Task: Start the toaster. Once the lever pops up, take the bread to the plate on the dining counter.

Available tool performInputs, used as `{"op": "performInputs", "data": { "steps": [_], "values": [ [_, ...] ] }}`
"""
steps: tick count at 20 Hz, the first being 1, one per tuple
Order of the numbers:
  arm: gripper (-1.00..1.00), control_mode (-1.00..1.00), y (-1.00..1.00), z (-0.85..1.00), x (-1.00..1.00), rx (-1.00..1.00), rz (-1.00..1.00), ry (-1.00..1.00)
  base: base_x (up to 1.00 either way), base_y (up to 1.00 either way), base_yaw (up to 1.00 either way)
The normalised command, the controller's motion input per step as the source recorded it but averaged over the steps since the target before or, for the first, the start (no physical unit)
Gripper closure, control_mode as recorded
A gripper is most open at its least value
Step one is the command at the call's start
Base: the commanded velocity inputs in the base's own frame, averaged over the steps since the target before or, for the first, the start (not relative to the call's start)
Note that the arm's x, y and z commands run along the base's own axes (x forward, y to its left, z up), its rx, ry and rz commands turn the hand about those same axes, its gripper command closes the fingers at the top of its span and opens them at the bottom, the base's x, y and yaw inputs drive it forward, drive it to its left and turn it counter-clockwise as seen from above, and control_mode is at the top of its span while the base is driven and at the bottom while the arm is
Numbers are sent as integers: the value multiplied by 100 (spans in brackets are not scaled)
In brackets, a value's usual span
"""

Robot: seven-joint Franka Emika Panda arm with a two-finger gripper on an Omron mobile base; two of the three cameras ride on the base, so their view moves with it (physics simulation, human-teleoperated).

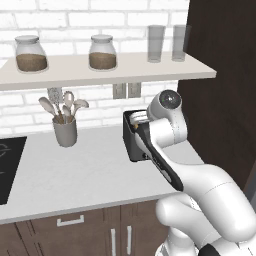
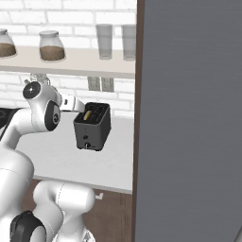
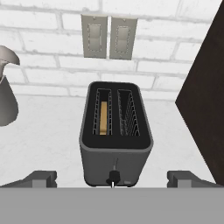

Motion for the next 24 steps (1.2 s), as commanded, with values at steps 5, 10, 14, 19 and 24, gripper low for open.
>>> {"op": "performInputs", "data": {
  "steps": [5,10,14,19,24],
  "values": [
    [-100,-100,0,0,0,0,0,0,0,0,0],
    [-100,-100,0,0,0,0,0,0,0,0,0],
    [-100,-100,0,0,0,0,0,0,0,0,0],
    [-100,-100,0,0,0,0,0,0,0,0,0],
    [-100,-100,0,0,0,0,0,0,0,0,0]
  ]
}}
